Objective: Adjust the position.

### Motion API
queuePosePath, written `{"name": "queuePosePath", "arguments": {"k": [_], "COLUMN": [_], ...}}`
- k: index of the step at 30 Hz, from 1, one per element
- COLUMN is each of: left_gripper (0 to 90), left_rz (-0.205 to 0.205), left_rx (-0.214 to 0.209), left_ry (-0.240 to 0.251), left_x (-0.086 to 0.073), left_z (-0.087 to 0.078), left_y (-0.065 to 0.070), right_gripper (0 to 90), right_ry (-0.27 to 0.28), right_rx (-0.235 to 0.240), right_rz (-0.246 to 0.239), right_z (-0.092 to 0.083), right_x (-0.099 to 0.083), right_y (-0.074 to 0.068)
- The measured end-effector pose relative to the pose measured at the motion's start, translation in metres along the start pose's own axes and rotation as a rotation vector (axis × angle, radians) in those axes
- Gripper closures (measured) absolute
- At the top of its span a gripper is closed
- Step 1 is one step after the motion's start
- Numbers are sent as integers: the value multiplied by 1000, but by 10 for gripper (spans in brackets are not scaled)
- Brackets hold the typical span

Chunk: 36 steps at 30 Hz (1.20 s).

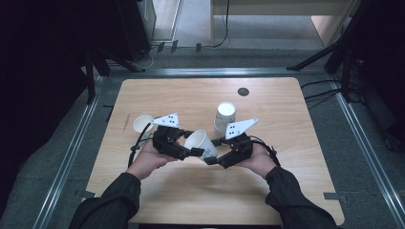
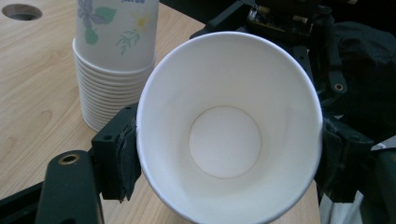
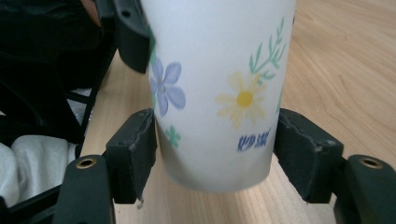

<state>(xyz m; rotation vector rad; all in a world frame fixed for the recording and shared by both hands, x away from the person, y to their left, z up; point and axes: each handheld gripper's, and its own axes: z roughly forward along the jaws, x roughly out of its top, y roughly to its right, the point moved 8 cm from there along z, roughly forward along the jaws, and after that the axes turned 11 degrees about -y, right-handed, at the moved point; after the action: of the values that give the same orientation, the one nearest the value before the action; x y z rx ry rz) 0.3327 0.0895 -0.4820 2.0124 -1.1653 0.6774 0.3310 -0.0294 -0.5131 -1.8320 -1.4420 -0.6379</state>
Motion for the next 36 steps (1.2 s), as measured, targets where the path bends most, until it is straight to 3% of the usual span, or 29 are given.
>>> {"name": "queuePosePath", "arguments": {"k": [15, 23, 28, 29, 36], "left_gripper": [227, 227, 227, 227, 229], "left_rz": [-5, 23, 14, 15, -9], "left_rx": [35, 112, 140, 165, 203], "left_ry": [12, -43, -63, -80, -89], "left_x": [0, -10, -16, -20, -30], "left_z": [-22, -37, -44, -47, -61], "left_y": [-4, -7, -10, -12, -18], "right_gripper": [296, 296, 297, 297, 300], "right_ry": [-16, -21, -23, -29, -39], "right_rx": [-32, -46, -60, -69, -86], "right_rz": [5, 21, 26, 27, 31], "right_z": [-2, -8, -12, -15, -20], "right_x": [-3, -6, -8, -11, -16], "right_y": [5, 9, 12, 13, 16]}}
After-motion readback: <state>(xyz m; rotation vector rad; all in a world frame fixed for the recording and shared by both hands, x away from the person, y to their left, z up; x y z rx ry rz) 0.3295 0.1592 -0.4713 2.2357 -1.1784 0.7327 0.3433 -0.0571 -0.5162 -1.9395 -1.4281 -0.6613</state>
